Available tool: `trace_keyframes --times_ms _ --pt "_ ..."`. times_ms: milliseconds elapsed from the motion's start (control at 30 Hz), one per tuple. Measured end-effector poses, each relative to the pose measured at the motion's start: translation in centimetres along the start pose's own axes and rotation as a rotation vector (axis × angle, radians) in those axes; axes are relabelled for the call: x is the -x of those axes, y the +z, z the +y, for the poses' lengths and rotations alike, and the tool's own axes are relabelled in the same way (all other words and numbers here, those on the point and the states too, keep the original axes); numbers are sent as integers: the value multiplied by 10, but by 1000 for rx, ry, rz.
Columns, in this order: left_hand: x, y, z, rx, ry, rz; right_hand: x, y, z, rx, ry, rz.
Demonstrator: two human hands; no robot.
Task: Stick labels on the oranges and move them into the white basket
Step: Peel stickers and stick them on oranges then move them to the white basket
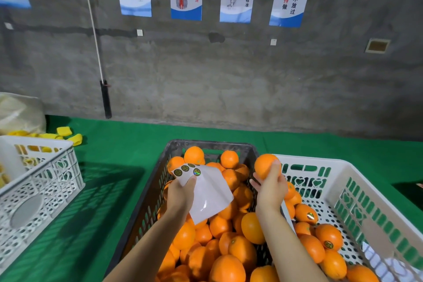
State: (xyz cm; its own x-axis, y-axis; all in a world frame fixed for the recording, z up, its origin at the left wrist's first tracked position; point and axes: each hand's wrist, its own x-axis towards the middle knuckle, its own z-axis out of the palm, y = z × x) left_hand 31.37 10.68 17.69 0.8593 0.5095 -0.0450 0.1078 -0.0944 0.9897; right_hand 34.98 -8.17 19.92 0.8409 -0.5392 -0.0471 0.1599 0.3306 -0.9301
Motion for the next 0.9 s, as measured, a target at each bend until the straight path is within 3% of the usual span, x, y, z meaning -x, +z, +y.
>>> trace_keyframes --times_ms 100,267,467,600,667,800,900 --pt "0 1 -1 11 -10 -15 -8 -5 -5 -389 208 33" --pt "-1 2 -2 -2 3 -31 -11 -10 -11 -700 296 33" --pt "-2 3 -7 31 34 -69 -9 -11 -6 -635 211 -81" --pt "-3 3 -9 29 22 -79 -3 -1 -3 -337 154 -73" --pt "-4 4 -9 39 3 -101 2 4 4 6 -39 -109" --pt "-3 4 -8 90 19 -186 17 10 25 661 -457 -442" --pt "-3 2 -6 52 90 -262 24 12 34 847 -651 -658"
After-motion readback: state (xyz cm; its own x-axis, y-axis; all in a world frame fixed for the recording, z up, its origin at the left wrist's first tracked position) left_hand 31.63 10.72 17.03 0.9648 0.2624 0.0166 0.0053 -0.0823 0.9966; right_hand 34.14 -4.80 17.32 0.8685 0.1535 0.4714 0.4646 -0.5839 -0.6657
